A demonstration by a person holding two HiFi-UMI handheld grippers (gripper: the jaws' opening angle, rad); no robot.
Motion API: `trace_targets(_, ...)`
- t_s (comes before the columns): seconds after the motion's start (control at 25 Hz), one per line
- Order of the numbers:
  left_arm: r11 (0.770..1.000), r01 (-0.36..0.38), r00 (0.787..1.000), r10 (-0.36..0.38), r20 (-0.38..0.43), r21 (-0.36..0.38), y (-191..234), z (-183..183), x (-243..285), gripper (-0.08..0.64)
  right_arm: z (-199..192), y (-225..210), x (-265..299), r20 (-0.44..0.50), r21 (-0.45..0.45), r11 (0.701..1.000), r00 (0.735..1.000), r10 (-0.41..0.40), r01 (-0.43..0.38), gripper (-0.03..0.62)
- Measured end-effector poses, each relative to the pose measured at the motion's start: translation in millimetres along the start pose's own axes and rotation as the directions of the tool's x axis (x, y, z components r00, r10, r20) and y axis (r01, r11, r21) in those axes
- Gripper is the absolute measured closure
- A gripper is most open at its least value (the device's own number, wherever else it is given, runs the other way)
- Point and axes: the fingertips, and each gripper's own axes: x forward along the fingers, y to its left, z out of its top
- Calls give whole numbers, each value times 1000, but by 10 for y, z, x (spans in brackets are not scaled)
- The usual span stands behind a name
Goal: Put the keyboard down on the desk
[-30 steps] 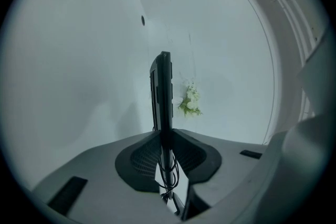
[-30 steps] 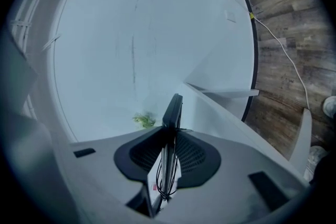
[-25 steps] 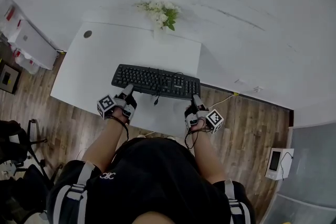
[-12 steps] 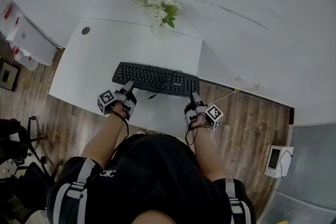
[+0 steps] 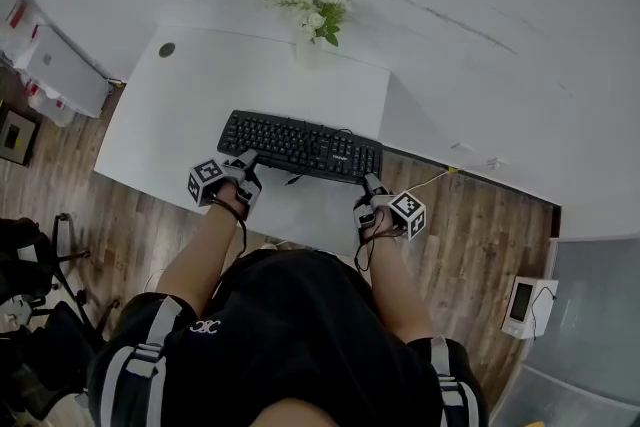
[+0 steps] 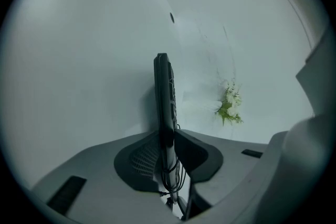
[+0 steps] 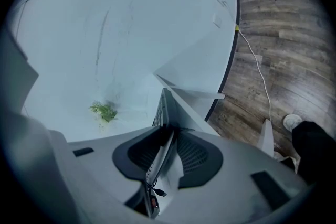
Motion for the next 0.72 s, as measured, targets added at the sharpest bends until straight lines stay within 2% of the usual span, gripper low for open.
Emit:
trace_targets(0.12, 998, -61, 998, 61, -14, -28, 73, -5, 15, 455, -2, -11, -10, -11, -44, 997, 998, -59, 58, 480)
trace_targets(0.2, 994, -104, 994, 103, -24, -42, 131, -16, 5, 448, 2, -2, -34, -4, -116, 987, 994, -110, 108, 471)
trace_targets(0.28, 989, -138, 990, 137, -31, -51, 181, -23, -10, 440, 12, -30, -60, 10, -201, 961, 982, -190, 188, 451)
trace_targets(0.4, 982, -181, 983, 179, -41, -58, 292, -32, -42, 439, 2, -163, -87, 12, -265, 914, 949, -314, 306, 422)
trace_targets(0.56, 975, -214, 976, 211, -47, -66, 383, -53, -74, 440, -16, -290, -91, 1, -276, 892, 928, -372, 358, 413)
trace_targets(0.72, 931, -363, 930, 364, -48, 20, 546, -9, -171, 454, 17, -419, -130, 38, -364, 810, 876, -481, 460, 423)
